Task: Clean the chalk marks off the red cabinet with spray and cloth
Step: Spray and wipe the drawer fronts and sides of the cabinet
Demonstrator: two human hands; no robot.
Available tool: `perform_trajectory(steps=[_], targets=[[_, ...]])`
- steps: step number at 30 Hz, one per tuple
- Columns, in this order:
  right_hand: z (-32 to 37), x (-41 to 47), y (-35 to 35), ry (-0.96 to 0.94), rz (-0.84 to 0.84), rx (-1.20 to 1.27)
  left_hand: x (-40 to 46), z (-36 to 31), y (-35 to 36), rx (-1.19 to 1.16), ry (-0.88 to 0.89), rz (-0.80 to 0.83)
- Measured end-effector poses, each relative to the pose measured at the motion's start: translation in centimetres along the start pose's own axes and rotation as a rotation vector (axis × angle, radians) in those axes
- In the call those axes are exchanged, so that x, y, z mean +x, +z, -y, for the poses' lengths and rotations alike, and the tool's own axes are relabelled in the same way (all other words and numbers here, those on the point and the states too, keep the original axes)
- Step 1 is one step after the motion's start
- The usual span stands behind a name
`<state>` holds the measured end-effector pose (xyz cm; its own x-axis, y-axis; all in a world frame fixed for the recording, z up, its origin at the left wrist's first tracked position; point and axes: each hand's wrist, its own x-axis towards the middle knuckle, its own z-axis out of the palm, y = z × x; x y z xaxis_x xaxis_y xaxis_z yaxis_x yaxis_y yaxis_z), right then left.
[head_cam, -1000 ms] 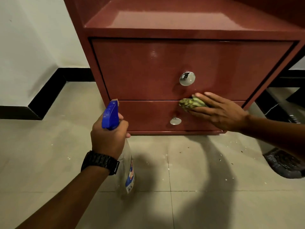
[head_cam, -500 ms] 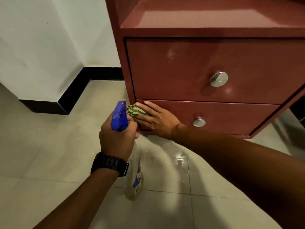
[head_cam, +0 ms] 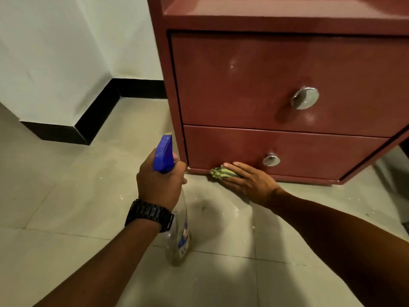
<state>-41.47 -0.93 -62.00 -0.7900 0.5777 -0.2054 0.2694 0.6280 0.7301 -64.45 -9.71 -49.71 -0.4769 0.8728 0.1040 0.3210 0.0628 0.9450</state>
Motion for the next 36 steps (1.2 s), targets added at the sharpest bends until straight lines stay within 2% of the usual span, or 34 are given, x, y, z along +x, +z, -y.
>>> perform_trajectory(steps=[3, 6, 11, 13, 18, 23, 27, 31, 33, 36], targets=[[-1.6, -5.7, 1.3, 0.044, 0.056, 0.003, 0.1, -0.3, 0.7, -0.040, -0.013, 0.007], [-3.0, -11.4, 3.4, 0.102, 0.029, -0.029, 0.3, -0.6, 1.5, -0.042, 0.007, 0.024], [-5.0, -18.5, 6.0, 0.288, 0.135, -0.011, 0.5, -1.2, 2.5, -0.078, 0.039, 0.058], [-5.7, -19.6, 5.8, 0.396, 0.128, 0.042, 0.5, -1.3, 2.9, -0.087, 0.051, 0.061], [-6.8, -20.3, 3.6, 0.860, -0.049, 0.242, 0.3, -1.6, 3.4, -0.102, 0.058, 0.057], [-12.0, -19.2, 0.9, 1.190, -0.275, 0.308, 0.4, -1.9, 3.8, -0.101, 0.080, 0.068], [-12.1, -18.4, 0.0, 1.320, -0.368, 0.457, 0.1, -2.0, 4.0, -0.087, 0.105, 0.078], [-8.4, -16.3, 0.3, 1.415, -0.295, 0.645, -0.3, -1.7, 4.1, -0.097, 0.103, 0.079], [-6.7, -15.5, 0.3, 1.454, -0.234, 0.674, -0.6, -1.6, 3.9, -0.110, 0.095, 0.073], [-7.7, -13.7, -1.3, 1.431, -0.306, 0.647, -0.7, -1.5, 3.4, -0.100, 0.096, 0.071]])
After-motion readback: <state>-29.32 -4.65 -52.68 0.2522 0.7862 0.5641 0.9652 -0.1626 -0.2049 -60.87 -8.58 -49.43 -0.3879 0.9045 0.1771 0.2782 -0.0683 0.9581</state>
